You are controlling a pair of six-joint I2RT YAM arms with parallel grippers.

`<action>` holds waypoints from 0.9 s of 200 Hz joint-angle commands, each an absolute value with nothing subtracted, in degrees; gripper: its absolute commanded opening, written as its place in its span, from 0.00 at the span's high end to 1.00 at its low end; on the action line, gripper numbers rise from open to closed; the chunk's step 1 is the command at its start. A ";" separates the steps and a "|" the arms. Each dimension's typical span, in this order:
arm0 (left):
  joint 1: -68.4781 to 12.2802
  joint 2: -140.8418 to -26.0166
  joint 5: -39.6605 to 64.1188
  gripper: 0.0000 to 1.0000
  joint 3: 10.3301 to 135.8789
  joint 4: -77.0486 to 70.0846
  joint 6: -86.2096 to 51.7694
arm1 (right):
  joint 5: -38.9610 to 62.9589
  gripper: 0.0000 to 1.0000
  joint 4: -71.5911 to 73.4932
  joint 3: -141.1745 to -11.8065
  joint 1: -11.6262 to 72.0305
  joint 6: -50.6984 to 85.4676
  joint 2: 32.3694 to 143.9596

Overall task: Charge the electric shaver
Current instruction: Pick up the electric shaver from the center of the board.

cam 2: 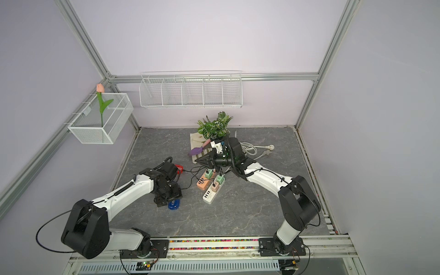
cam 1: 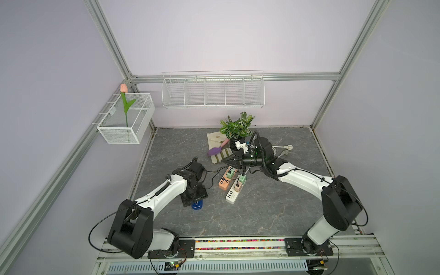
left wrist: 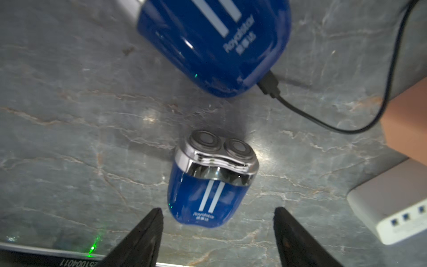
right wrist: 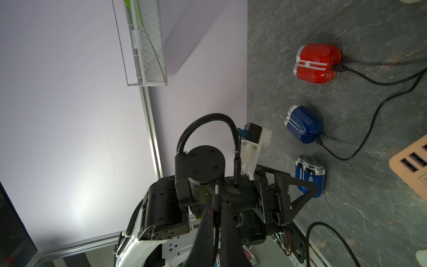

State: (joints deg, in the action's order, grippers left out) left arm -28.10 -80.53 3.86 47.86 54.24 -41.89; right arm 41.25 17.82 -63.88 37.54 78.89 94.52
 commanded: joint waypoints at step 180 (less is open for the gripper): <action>-29.54 -84.96 3.28 0.93 47.04 47.55 -46.60 | 43.26 0.93 23.99 -59.82 35.82 79.81 94.49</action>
